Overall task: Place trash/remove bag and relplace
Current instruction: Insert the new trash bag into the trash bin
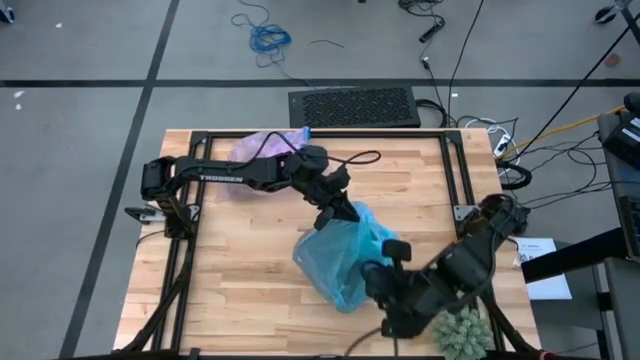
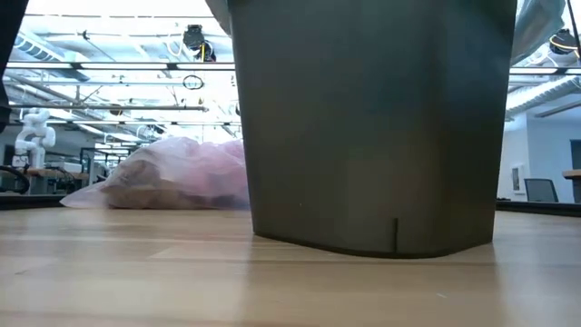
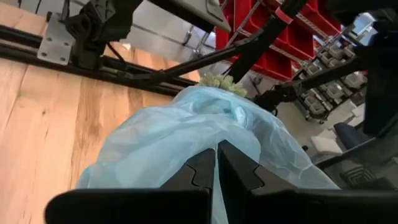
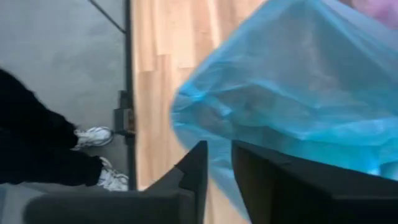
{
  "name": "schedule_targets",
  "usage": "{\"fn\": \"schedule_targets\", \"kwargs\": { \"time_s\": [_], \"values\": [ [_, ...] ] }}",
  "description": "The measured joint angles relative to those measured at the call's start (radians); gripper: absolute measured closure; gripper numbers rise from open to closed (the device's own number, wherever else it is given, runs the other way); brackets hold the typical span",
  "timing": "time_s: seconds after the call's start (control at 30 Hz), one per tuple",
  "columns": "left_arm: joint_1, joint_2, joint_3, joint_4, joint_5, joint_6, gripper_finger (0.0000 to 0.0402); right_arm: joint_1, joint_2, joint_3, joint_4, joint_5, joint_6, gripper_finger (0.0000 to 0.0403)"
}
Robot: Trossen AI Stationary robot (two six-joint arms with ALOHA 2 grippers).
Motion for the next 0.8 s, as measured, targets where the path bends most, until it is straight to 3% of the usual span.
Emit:
{"fn": "schedule_targets", "kwargs": {
  "time_s": [0.23,0.6,0.8],
  "values": [
    [-0.014,-0.006,0.001,0.004,0.009,-0.002,0.0382,-0.087,0.0,0.002,-0.033,0.0,-0.015,0.0398],
    [-0.042,-0.019,0.002,-0.033,0.095,-0.058,0.0384,-0.223,0.022,0.002,-0.07,0.028,-0.012,0.0403],
    [-0.043,-0.086,0.005,-0.048,0.061,-0.015,0.0398,-0.227,0.024,-0.012,-0.094,0.017,0.0,0.0403]
  ]
}}
